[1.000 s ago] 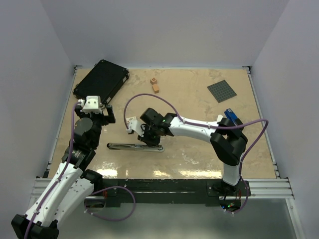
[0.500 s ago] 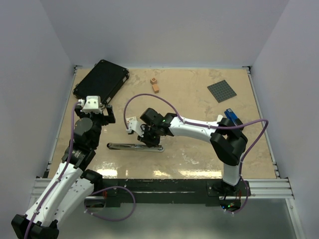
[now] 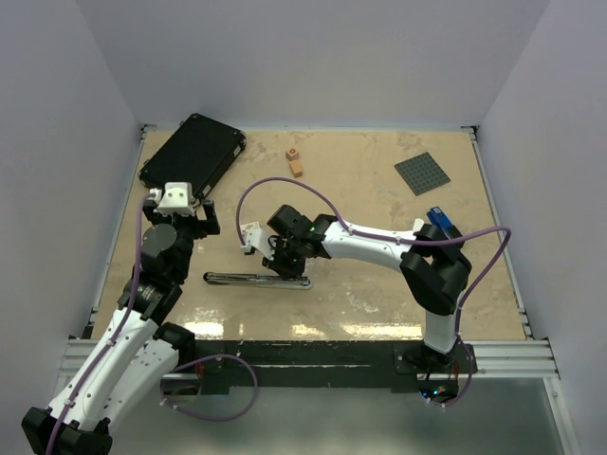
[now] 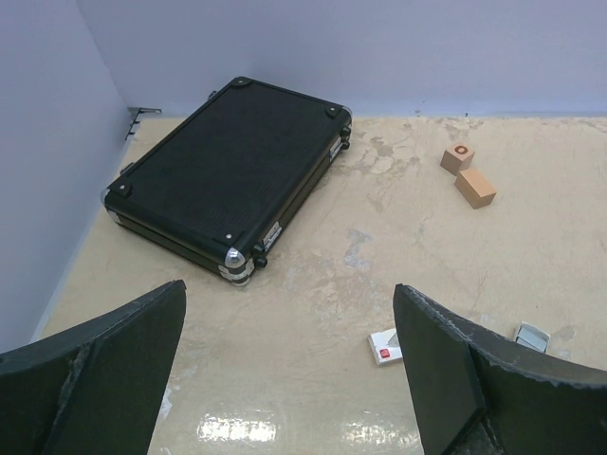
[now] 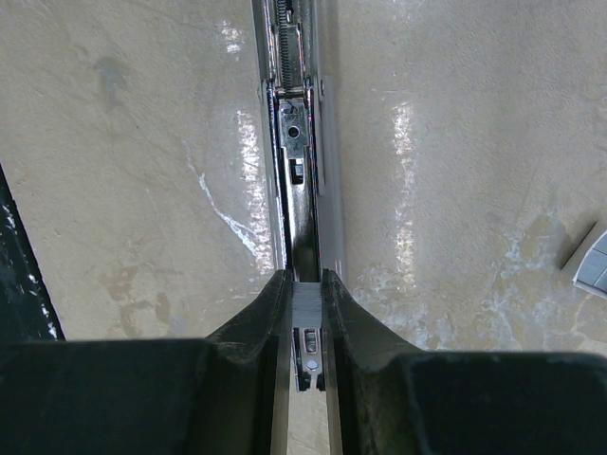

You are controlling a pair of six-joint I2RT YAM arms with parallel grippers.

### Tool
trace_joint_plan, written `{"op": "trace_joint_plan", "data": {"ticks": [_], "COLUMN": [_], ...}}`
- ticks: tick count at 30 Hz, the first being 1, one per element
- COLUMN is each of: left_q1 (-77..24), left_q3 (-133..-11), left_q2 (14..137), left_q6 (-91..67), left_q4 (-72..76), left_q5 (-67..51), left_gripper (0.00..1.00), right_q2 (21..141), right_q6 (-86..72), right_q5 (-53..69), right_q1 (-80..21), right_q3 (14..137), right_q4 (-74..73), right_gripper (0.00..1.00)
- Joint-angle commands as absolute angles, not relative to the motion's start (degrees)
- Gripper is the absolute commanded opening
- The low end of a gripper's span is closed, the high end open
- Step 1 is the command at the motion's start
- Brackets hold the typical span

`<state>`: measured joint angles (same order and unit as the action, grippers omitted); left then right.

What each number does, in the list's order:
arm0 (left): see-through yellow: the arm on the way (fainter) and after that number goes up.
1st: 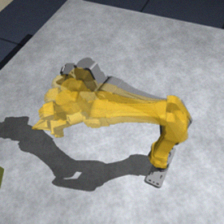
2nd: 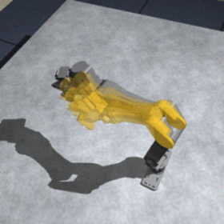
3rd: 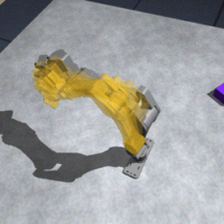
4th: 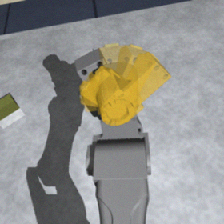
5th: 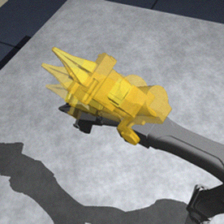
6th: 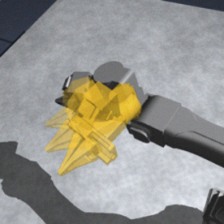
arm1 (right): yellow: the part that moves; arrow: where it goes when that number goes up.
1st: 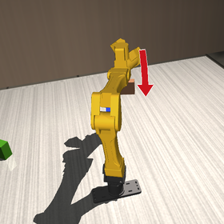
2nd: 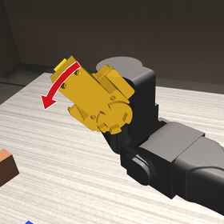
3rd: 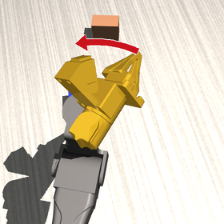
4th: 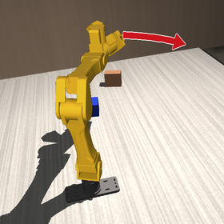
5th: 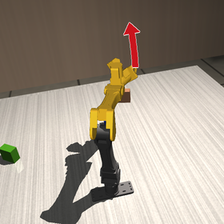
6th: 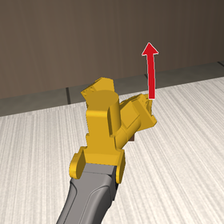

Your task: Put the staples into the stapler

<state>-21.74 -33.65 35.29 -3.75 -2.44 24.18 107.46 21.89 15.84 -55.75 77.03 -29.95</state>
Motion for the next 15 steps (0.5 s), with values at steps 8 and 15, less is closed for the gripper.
{"op": "trace_joint_plan", "data": {"ticks": [8,15], "left_q1": [-21.3,-21.2], "left_q3": [-35.9,-35.9], "left_q2": [35.3,35.2], "left_q6": [-3.2,-3.2], "left_q4": [-1.4,-1.4], "left_q5": [23.5,23.6], "left_gripper": [0.95,0.95], "right_q2": [107.4,107.8], "right_q6": [22.1,22.1], "right_q5": [15.2,14.9], "right_q1": [-55.5,-55.4], "right_q3": [78.7,78.5], "right_q4": [-30.4,-30.1], "right_gripper": [0.14,0.14]}}
